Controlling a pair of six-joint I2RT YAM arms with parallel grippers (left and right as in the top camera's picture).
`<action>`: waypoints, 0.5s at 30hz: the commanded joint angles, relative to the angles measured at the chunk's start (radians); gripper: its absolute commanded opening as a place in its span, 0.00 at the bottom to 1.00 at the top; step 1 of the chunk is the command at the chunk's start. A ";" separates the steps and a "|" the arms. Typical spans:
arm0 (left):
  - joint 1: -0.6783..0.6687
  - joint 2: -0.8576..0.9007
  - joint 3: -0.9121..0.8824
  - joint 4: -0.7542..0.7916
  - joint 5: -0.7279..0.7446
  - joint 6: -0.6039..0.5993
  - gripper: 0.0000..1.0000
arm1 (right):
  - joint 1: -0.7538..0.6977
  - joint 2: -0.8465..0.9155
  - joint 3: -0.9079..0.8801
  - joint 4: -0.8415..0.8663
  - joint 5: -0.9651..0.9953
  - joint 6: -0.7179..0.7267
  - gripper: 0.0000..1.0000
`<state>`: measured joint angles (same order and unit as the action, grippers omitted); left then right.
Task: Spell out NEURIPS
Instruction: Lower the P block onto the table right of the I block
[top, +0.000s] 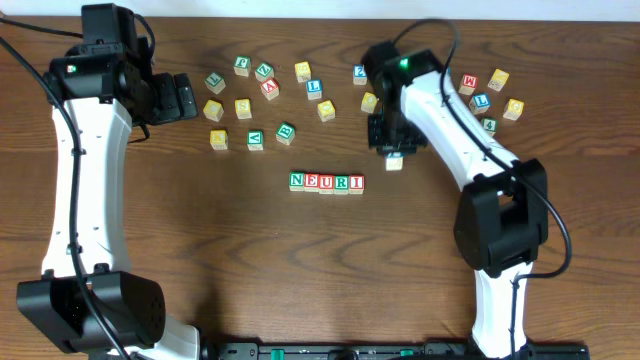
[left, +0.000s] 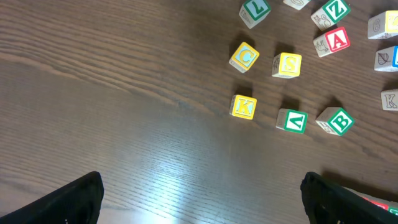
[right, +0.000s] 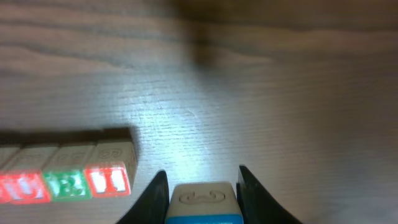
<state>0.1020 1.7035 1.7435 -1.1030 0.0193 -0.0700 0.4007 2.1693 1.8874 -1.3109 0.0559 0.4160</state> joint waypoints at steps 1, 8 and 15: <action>0.004 -0.011 0.010 -0.004 -0.009 0.013 1.00 | 0.007 0.010 -0.104 0.075 -0.072 -0.001 0.23; 0.004 -0.011 0.010 -0.004 -0.009 0.013 1.00 | 0.008 0.010 -0.190 0.167 -0.090 0.006 0.23; 0.004 -0.011 0.010 -0.004 -0.009 0.013 1.00 | 0.046 0.010 -0.224 0.200 -0.088 0.006 0.27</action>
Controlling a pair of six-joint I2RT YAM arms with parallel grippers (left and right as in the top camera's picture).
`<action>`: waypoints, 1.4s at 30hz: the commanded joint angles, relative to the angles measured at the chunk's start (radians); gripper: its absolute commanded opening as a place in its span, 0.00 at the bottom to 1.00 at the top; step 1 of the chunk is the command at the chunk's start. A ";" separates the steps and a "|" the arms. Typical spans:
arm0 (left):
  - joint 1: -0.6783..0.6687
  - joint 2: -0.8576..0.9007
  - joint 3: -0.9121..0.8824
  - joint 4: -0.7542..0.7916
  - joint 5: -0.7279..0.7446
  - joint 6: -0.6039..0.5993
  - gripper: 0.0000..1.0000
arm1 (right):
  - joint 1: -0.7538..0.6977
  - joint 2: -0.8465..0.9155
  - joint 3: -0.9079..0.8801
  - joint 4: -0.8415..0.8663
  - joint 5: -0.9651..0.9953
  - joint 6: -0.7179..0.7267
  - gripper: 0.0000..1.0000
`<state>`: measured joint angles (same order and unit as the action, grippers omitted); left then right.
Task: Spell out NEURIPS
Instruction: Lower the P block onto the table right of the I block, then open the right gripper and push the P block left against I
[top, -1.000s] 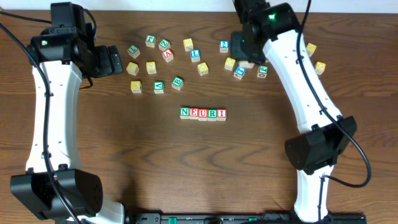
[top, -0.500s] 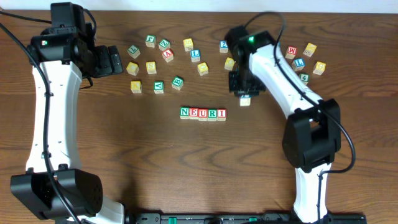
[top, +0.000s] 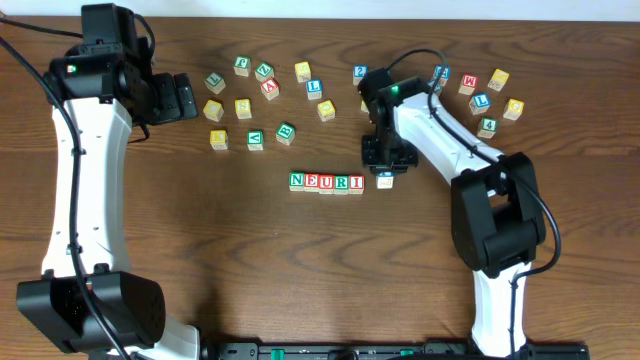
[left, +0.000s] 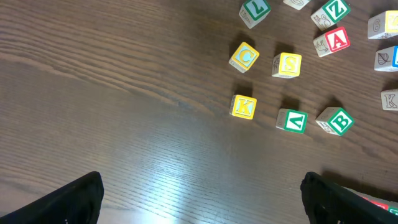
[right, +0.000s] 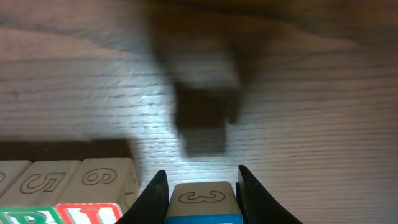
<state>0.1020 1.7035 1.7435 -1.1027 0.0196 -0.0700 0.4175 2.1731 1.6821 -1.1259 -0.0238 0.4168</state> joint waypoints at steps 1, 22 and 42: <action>0.004 -0.011 0.010 -0.004 -0.009 0.013 1.00 | 0.033 0.006 -0.022 0.020 -0.008 0.006 0.28; 0.004 -0.011 0.010 -0.004 -0.009 0.013 1.00 | 0.034 0.003 0.023 0.060 0.016 0.024 0.32; 0.004 -0.011 0.010 -0.004 -0.009 0.013 1.00 | -0.037 -0.109 0.120 -0.132 0.016 0.023 0.30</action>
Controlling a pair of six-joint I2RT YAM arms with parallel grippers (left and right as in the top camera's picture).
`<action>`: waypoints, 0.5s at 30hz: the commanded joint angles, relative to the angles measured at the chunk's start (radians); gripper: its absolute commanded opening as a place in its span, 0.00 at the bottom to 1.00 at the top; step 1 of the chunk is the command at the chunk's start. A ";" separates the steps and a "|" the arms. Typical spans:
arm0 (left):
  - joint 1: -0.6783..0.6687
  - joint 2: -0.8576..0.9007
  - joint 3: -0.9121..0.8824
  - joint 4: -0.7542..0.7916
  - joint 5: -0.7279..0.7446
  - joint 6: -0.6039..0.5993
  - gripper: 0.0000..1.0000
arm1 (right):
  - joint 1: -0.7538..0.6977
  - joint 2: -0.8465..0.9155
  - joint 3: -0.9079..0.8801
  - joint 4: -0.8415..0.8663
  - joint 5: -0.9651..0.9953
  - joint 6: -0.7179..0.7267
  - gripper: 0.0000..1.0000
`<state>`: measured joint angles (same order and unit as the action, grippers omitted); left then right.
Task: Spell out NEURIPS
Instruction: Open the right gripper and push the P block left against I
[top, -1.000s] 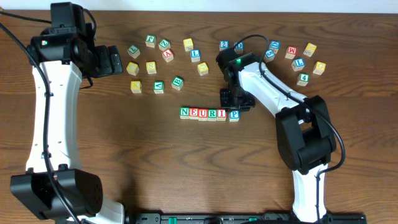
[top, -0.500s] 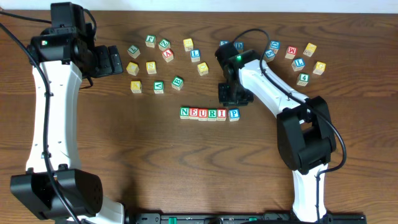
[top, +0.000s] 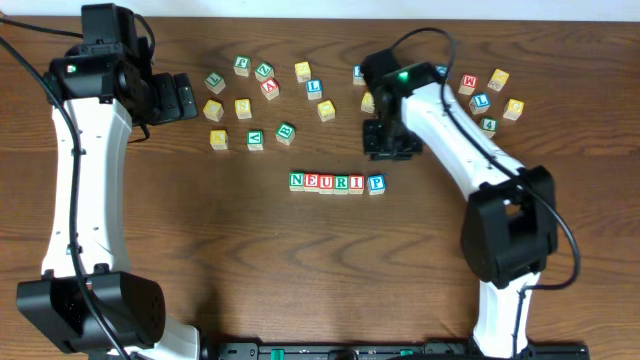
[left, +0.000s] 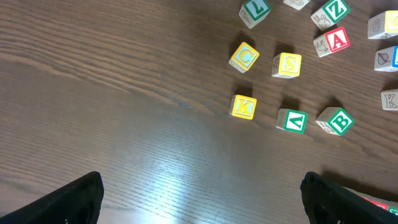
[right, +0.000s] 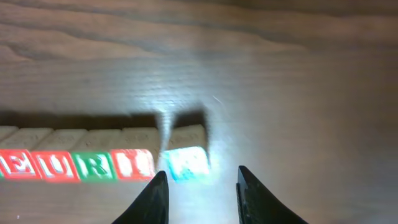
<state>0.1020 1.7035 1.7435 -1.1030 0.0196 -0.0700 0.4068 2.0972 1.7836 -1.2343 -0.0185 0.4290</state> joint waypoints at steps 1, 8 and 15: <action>0.004 -0.011 0.010 -0.004 -0.009 0.013 1.00 | -0.030 -0.034 0.009 -0.032 0.011 0.011 0.30; 0.004 -0.011 0.010 -0.004 -0.009 0.013 1.00 | -0.033 -0.034 -0.101 -0.006 0.008 0.011 0.28; 0.004 -0.011 0.010 -0.004 -0.009 0.013 1.00 | -0.034 -0.034 -0.197 0.071 -0.039 0.012 0.28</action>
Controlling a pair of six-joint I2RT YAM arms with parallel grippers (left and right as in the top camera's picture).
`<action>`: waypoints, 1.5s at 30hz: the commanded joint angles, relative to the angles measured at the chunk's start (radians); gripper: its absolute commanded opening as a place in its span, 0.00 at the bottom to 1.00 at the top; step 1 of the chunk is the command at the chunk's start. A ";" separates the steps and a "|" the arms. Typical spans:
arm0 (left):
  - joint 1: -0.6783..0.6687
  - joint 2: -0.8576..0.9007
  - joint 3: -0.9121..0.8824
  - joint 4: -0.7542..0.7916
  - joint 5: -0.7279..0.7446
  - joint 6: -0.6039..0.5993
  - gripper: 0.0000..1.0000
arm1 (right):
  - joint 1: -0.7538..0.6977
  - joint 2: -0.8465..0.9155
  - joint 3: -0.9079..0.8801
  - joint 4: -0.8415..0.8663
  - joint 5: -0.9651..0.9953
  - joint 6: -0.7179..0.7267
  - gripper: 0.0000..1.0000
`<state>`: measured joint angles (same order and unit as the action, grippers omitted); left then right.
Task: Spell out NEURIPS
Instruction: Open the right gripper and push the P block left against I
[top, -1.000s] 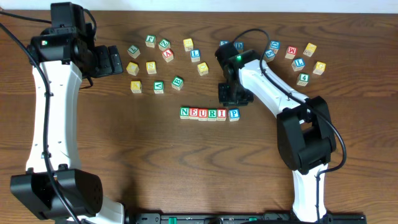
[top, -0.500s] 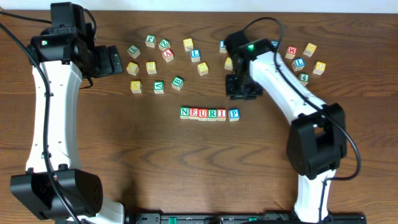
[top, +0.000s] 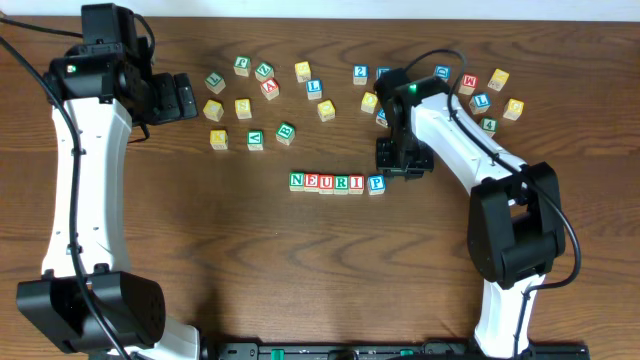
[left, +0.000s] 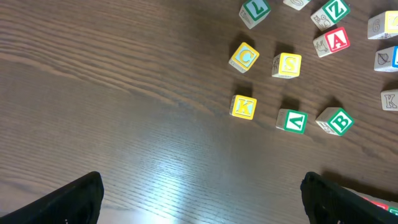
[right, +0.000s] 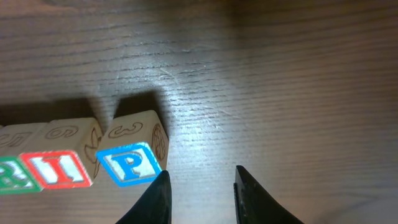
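Note:
A row of letter blocks (top: 326, 182) reads N, E, U, R, I. The blue P block (top: 376, 184) stands at its right end, turned a little askew against the I block (right: 59, 169). My right gripper (top: 401, 166) hangs open just right of the P block (right: 129, 163), nothing between its fingers (right: 155, 196). A yellow S block (left: 287, 64) lies among the loose blocks at the back left (top: 243, 107). My left gripper (top: 184, 97) is open and empty beside that cluster.
Loose blocks lie near the S: yellow C (left: 245, 56), yellow K (left: 243, 106), a green block (left: 292, 121) and green B (left: 339, 121). Another group of blocks (top: 487, 98) sits at the back right, behind the right arm.
My right gripper, still open, has moved to the right and nearer the table, and now sits beside the P block instead of behind it. The left arm has not moved.
My right gripper was shut on a blue-faced block to the right of and behind the NEURI row. Then it held the block low at the row's right end. Then it was open and the P stood there. Now it is open beside the P.

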<state>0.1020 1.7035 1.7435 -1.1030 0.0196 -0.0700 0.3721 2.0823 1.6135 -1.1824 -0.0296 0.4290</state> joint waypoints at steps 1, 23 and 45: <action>0.004 -0.011 0.010 -0.004 -0.009 0.013 1.00 | 0.001 -0.019 -0.037 0.032 -0.033 0.012 0.28; 0.004 -0.011 0.010 -0.004 -0.009 0.013 1.00 | 0.003 -0.019 -0.120 0.114 -0.084 0.026 0.27; 0.004 -0.011 0.010 -0.004 -0.009 0.013 1.00 | 0.003 -0.018 -0.120 0.138 -0.112 0.027 0.27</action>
<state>0.1020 1.7035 1.7435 -1.1030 0.0196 -0.0700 0.3721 2.0823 1.4967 -1.0496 -0.1345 0.4404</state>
